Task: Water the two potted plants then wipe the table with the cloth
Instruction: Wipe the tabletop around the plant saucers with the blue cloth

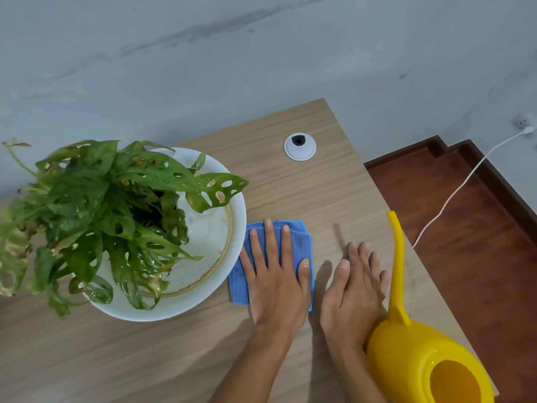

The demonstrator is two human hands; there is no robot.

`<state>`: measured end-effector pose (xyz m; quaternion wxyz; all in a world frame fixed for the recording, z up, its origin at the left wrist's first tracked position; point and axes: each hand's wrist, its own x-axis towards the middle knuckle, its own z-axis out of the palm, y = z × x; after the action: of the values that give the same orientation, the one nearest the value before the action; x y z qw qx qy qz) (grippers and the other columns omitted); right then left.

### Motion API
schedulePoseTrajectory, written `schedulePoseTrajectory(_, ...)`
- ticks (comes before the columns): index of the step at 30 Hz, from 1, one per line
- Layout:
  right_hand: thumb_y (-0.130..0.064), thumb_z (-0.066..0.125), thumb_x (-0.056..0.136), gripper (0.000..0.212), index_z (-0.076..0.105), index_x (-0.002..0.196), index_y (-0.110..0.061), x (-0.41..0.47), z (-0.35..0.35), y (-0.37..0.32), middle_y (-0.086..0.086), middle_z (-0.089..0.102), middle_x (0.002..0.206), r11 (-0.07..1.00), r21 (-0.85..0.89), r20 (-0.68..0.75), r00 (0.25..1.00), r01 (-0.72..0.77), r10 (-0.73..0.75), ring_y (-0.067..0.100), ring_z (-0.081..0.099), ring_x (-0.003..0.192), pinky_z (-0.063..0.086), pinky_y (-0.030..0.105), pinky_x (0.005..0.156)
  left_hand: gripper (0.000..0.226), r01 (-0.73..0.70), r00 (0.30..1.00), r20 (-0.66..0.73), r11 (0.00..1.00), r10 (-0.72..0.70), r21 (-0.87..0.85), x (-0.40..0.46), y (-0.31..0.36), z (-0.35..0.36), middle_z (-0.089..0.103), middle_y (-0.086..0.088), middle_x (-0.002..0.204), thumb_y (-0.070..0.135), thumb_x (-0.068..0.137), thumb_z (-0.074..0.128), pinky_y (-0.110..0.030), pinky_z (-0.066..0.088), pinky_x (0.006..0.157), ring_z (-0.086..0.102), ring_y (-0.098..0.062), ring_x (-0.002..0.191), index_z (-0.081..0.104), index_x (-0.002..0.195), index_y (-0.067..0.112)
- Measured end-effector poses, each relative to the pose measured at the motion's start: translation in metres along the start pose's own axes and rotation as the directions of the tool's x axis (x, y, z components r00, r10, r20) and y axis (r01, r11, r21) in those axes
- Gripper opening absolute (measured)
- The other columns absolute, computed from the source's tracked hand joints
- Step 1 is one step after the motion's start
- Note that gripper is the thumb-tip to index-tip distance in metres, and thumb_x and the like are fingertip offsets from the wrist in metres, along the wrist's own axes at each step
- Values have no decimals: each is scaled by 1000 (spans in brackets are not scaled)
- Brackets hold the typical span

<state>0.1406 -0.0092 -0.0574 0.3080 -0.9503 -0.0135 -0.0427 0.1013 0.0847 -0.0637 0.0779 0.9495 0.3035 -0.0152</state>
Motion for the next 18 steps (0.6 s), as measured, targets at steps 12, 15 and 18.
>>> schedulePoseTrajectory(12,-45,23,102,62,52,143,-10,0,1,0,6,45,153,1000,12,-26,999,18,-18,19,25,151,8,37,125,67,-27,1000,3,1000,27,-15,31,2,-1,0,-16,168,51,105,15,-59,3,123,-1,-39,154,9,161,14)
schedulePoseTrajectory(15,-44,28,100,61,53,143,-9,0,-1,-1,6,45,153,1000,13,-27,999,21,-21,20,26,151,5,30,124,68,-33,999,5,999,34,-36,34,2,-2,0,-16,168,53,104,10,-57,1,124,-1,-38,154,10,161,15)
schedulePoseTrajectory(18,-47,30,99,62,52,143,-10,0,-3,-2,6,45,154,1000,18,-13,1000,22,-22,19,25,151,-1,22,122,74,-28,1000,-19,982,24,-184,33,-2,-10,-3,-16,168,59,101,1,-50,-4,124,-3,-31,155,11,161,16)
